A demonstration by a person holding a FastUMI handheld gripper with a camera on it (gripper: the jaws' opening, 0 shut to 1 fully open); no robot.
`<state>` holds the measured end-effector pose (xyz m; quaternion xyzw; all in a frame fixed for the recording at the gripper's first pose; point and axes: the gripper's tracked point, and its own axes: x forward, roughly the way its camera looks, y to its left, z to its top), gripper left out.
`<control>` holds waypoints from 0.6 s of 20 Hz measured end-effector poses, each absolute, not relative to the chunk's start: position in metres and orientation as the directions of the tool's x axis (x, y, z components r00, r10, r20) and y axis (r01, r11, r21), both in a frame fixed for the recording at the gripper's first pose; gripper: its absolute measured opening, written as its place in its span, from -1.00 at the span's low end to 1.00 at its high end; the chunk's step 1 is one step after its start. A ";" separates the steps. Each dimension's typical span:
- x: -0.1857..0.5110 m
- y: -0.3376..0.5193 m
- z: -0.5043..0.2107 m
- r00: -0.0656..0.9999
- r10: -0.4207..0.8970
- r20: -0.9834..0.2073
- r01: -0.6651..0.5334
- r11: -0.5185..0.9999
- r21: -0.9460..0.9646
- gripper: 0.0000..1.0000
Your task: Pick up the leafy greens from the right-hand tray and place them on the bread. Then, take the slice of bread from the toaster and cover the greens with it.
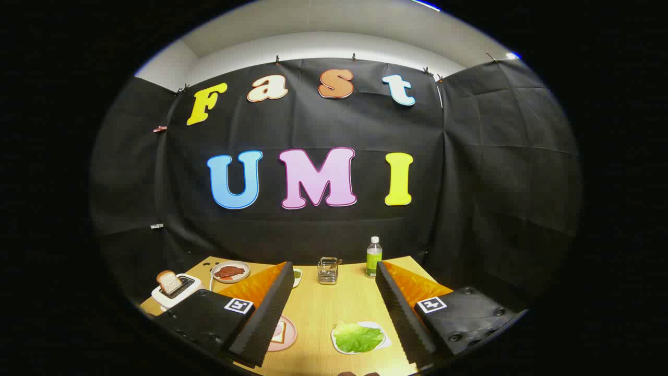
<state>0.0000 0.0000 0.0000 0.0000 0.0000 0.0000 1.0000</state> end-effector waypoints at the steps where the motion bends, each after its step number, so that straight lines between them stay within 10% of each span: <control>1: 0.000 0.000 0.000 1.000 0.004 -0.003 -0.004 1.000 0.000 0.95; 12: 0.005 -0.005 -0.010 0.999 0.035 -0.034 -0.035 0.999 0.007 0.95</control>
